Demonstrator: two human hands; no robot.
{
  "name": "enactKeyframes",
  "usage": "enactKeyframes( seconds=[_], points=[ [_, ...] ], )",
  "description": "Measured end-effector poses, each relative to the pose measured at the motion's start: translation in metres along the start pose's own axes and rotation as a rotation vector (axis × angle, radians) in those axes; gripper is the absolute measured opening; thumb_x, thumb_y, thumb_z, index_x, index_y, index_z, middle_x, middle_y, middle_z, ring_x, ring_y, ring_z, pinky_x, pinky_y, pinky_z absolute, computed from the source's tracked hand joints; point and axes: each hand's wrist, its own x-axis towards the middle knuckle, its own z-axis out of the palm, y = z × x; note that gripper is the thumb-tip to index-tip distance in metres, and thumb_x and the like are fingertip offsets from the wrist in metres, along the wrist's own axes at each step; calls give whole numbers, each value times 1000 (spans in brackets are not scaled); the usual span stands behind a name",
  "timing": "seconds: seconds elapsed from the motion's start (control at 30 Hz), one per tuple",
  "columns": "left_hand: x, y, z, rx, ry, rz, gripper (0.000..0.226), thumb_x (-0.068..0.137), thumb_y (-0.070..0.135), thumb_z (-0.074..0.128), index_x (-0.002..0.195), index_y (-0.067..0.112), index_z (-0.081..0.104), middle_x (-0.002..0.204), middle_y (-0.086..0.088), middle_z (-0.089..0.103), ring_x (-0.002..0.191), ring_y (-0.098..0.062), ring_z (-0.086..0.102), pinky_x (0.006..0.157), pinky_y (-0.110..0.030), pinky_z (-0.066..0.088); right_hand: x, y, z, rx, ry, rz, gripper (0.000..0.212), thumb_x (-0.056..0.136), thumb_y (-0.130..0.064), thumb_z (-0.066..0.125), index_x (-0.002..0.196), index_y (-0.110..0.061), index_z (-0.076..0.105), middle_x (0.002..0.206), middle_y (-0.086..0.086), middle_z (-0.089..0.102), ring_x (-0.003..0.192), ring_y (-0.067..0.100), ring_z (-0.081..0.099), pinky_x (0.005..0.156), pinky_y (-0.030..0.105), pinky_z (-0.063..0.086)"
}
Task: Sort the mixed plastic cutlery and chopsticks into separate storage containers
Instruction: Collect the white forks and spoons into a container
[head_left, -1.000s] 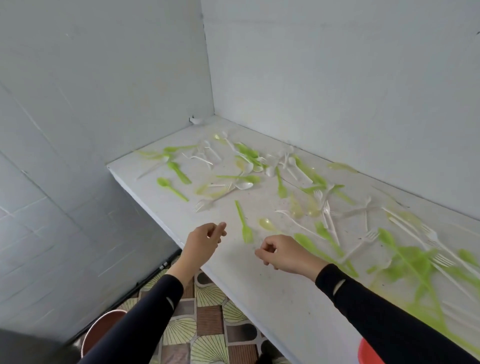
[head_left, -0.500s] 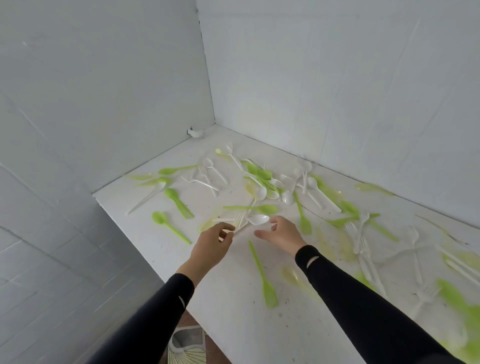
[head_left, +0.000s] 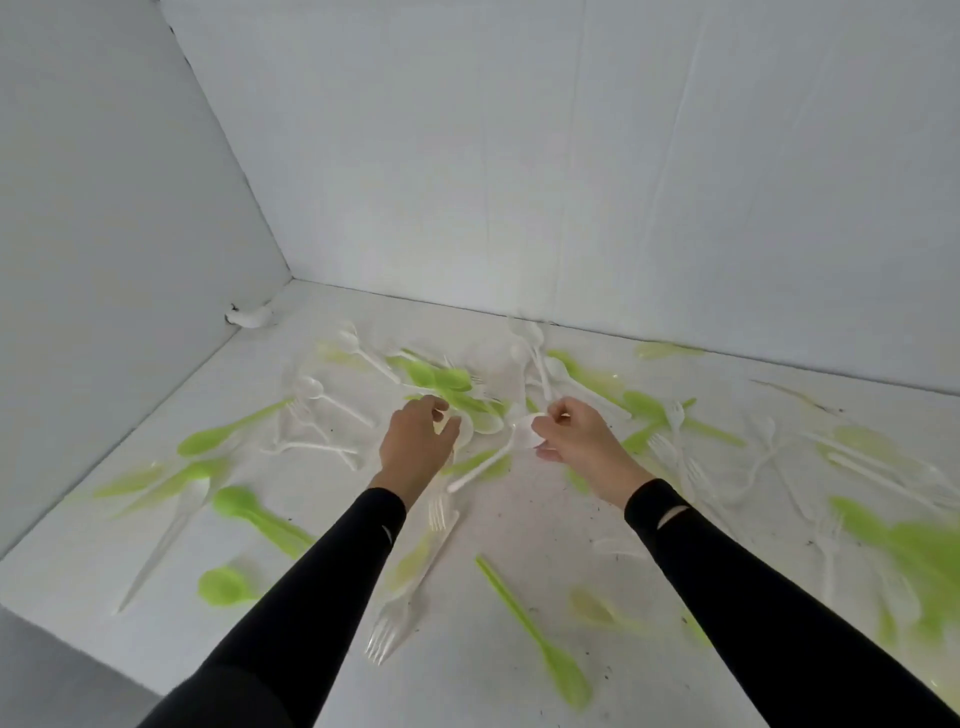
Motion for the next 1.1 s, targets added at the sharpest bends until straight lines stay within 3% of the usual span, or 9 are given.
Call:
enactKeyframes(
  seconds=[0.13,0.23,0.33,0.43,0.63,0.77,0.83,0.93,1.1],
  points=[
    [28,8,15,231,-186,41,46,87,50,64,120,20,56,117,-2,53,118,-24,45,90,-35,44,13,-17,-13,-72,152,-57,10,94,-12,50,102,-14,44,97,8,57,68,25,72,74,37,60],
    [36,8,19,229,-228,93,34,84,43,71,106,20,59,110,0,56,112,-22,48,90,-34,43,26,-4,-5,-416,194,-6,7,93,-14,46,99,-17,45,90,3,55,67,20,55,55,23,44],
    [45,2,22,17,-300,86,17,82,24,75,79,24,58,90,4,61,98,-21,59,74,-28,44,38,15,13,-633,144,3,26,92,-19,50,117,-13,50,110,4,53,93,23,54,68,27,43],
    [50,3,15,-191,-273,201,20,83,13,74,76,19,56,78,6,59,80,-16,57,63,-13,39,47,22,30,-729,83,15,50,90,-26,59,135,-13,42,128,5,39,108,27,54,87,36,48],
    [72,10,-10,-431,-73,368,14,91,13,66,91,25,58,90,2,54,79,-17,57,69,-26,46,65,27,39,-908,225,-36,41,95,-29,54,131,-11,48,123,6,49,104,27,57,80,35,48],
    [83,16,-28,-665,-144,234,25,89,17,71,111,22,60,100,7,67,80,-9,67,71,-15,51,61,20,28,-959,320,-103,28,90,-26,56,113,-10,53,106,3,54,88,24,56,65,31,39],
    [89,18,-30,-711,-189,214,11,95,17,64,106,19,65,91,2,72,75,-6,66,72,-17,52,56,13,17,-825,483,-144,19,87,-26,60,97,-12,52,87,-2,53,75,20,50,57,30,32],
    [92,16,-20,-533,-280,332,19,102,11,49,96,17,65,79,-1,64,66,-9,61,62,-27,52,53,-1,-5,-686,630,-197,18,84,-24,64,92,-14,51,78,-2,54,68,19,48,54,30,32],
    [93,8,6,139,-521,710,20,91,27,67,110,20,66,101,5,51,88,-13,51,77,-32,44,58,-24,-32,-411,677,-269,9,84,-12,64,92,-15,62,91,-1,62,79,13,56,67,26,43]
  ],
)
